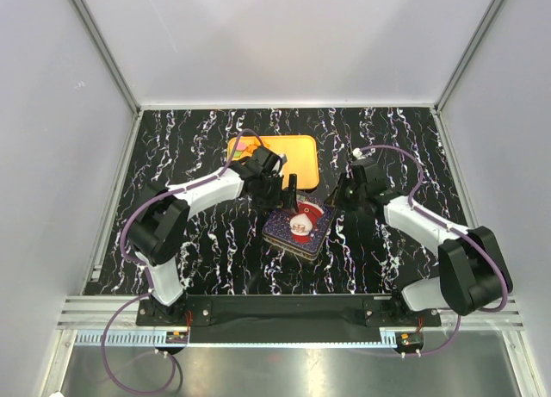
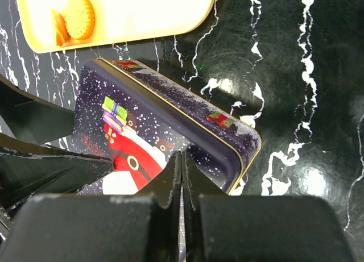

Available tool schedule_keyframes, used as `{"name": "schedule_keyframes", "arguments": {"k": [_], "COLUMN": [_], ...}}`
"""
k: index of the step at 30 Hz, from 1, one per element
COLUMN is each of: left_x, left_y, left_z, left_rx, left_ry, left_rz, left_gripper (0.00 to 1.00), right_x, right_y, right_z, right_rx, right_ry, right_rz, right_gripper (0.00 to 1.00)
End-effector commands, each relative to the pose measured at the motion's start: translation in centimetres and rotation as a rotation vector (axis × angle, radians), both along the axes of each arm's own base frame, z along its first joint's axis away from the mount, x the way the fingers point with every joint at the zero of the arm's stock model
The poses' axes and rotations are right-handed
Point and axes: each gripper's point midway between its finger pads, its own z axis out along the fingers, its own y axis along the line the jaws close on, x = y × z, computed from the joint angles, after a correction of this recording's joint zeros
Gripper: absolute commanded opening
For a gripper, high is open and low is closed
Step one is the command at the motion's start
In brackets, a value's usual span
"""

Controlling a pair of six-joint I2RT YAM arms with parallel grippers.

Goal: Pack the cookies

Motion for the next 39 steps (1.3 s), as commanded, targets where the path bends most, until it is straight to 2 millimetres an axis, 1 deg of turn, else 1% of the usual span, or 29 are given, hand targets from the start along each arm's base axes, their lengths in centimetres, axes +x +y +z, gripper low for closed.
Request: {"name": "schedule_keyframes", "arguments": {"k": [1,4,5,8,9,12,13,14,15,16,17,18,19,20,21,22,23,24,25,26,27,29,31,32,34,35,37,38,39], "left_x": [0.0,0.1,0.2,0.1,0.1,-0.1,0.0,0.0,-0.1,-0.1,-0.3,-0.2,-0.3,-0.3,-0.3,-0.3,-0.3,-0.4,-0.3,-0.3,-0.3,-0.3,-0.3,-0.3,-0.2,-0.1,0.2,0.4,0.7], "left_y": [0.0,-0.1,-0.1,0.0,0.0,0.2,0.2,0.3,0.3,0.4,0.5,0.5,0.5,0.6,0.6,0.5,0.5,0.6,0.6,0.5,0.6,0.5,0.6,0.6,0.7,0.7,0.9,1.0,1.3], "left_z": [0.1,0.4,0.6,0.8,0.9,1.3,1.4,1.6,1.7,1.7,1.6,1.7,1.6,1.4,1.5,1.4,1.3,1.1,1.2,1.2,1.1,1.2,1.1,1.1,1.1,1.3,1.8,2.2,2.5], "left_rx": [0.015,0.009,0.007,0.005,0.006,0.005,0.002,0.001,0.0,0.0,0.002,0.002,0.003,0.005,0.003,0.002,0.003,0.006,0.006,0.007,0.008,0.008,0.011,0.013,0.014,0.012,0.008,0.004,0.009], "left_ry": [-0.011,-0.015,-0.017,-0.02,-0.024,-0.032,-0.034,-0.039,-0.04,-0.04,-0.037,-0.039,-0.039,-0.034,-0.036,-0.033,-0.032,-0.026,-0.029,-0.031,-0.029,-0.029,-0.028,-0.029,-0.03,-0.035,-0.045,-0.054,-0.064], "left_rz": [-0.013,-0.014,-0.016,-0.018,-0.019,-0.017,-0.016,-0.015,-0.015,-0.013,-0.013,-0.013,-0.014,-0.011,-0.012,-0.011,-0.011,-0.012,-0.013,-0.013,-0.013,-0.012,-0.013,-0.01,-0.009,-0.008,-0.002,0.002,0.005], "left_gripper": [0.95,0.95,0.95,0.95,0.95,0.93,0.92,0.91,0.9,0.88,0.86,0.84,0.84,0.84,0.84,0.84,0.84,0.84,0.84,0.84,0.84,0.84,0.84,0.84,0.84,0.84,0.85,0.85,0.85], "right_x": [-1.1,0.2,0.8,1.3,1.8,2.4,2.5,2.9,3.0,3.2,3.0,3.0,2.5,2.7,2.4,1.6,1.7,1.3,0.4,0.7,0.4,0.4,0.7,0.6,1.2,1.1,2.2,2.0,2.9], "right_y": [-2.0,-0.8,0.7,2.9,3.6,4.9,5.1,5.3,5.4,5.6,6.0,6.2,6.2,6.4,6.4,6.2,6.2,5.9,5.6,5.8,5.8,5.9,5.8,5.6,5.7,5.5,5.5,5.2,5.3], "right_z": [-0.9,2.3,4.5,8.3,9.7,11.4,10.4,10.6,10.1,8.7,8.4,6.0,3.9,3.5,0.3,-1.5,-2.3,-4.5,-5.7,-5.0,-5.8,-5.7,-4.9,-5.2,-3.3,-3.3,-0.3,-0.4,2.5], "right_rx": [-0.102,-0.028,0.061,0.246,0.307,0.417,0.424,0.459,0.472,0.479,0.538,0.551,0.557,0.585,0.572,0.568,0.578,0.575,0.581,0.627,0.636,0.648,0.635,0.605,0.599,0.575,0.562,0.519,0.513], "right_ry": [0.039,-0.035,-0.085,-0.141,-0.17,-0.191,-0.164,-0.179,-0.172,-0.147,-0.149,-0.097,-0.054,-0.063,0.009,0.044,0.036,0.082,0.107,0.072,0.093,0.091,0.067,0.076,0.029,0.04,-0.034,-0.018,-0.087], "right_rz": [-0.032,-0.004,0.045,0.141,0.147,0.167,0.159,0.152,0.144,0.137,0.142,0.127,0.118,0.116,0.095,0.085,0.083,0.059,0.044,0.054,0.052,0.059,0.061,0.058,0.075,0.072,0.088,0.09,0.107], "right_gripper": [0.0,0.0,0.0,0.0,0.0,0.0,0.0,0.0,0.0,0.0,0.0,0.0,0.0,0.0,0.0,0.0,0.0,0.0,0.0,0.0,0.0,0.0,0.0,0.0,0.0,0.0,0.0,0.0,0.01]}}
